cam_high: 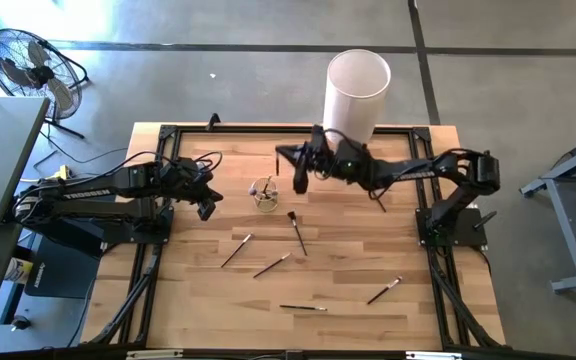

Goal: Put items in baskets/containers
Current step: Put the black eyeshadow brush into the yellow holder

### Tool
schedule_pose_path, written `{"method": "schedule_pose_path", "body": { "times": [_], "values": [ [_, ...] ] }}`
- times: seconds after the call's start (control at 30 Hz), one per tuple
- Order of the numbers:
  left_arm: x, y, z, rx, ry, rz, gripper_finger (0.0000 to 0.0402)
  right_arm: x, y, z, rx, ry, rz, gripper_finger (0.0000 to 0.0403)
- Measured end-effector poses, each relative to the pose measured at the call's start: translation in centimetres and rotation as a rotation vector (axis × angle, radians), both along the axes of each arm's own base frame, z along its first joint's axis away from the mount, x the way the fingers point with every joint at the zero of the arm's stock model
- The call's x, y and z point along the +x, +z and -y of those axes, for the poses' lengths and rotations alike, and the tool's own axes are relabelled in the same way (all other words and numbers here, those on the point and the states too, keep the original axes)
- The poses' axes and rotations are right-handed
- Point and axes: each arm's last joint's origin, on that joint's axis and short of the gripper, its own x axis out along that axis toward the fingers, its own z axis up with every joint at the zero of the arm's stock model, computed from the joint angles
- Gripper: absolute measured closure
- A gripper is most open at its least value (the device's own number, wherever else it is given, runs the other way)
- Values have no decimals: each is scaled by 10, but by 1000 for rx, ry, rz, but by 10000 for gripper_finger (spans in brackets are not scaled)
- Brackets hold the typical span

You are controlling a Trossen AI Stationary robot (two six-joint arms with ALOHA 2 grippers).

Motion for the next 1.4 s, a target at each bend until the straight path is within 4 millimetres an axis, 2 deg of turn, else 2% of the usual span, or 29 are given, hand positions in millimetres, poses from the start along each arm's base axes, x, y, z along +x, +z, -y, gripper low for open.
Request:
{"method": "schedule_pose_path", "body": {
  "times": [0.17, 0.3, 0.53, 0.8, 0.97, 1.2, 1.4],
  "values": [
    [0, 0, 0, -1, 3, 0, 401, 2, -3, 9, -17, 2, 33, 403],
    [0, 0, 0, 5, 8, -2, 401, 16, -18, 9, -23, 32, 49, 403],
    [0, 0, -1, 22, 25, -8, 401, 39, -51, 7, -11, 70, -40, 403],
    [-1, -1, -1, 21, 25, -15, 401, 45, -76, 3, 6, 116, -163, 401],
    [-1, -1, -1, 41, 9, -19, 401, 45, -87, -5, -11, 107, -277, 371],
    [-1, -1, -2, 58, 28, -23, 400, 43, -84, -13, -11, 96, -314, 303],
    [-1, 0, -2, 93, 22, -29, 377, 24, -46, -18, -10, 22, -354, 267]
  ]
}}
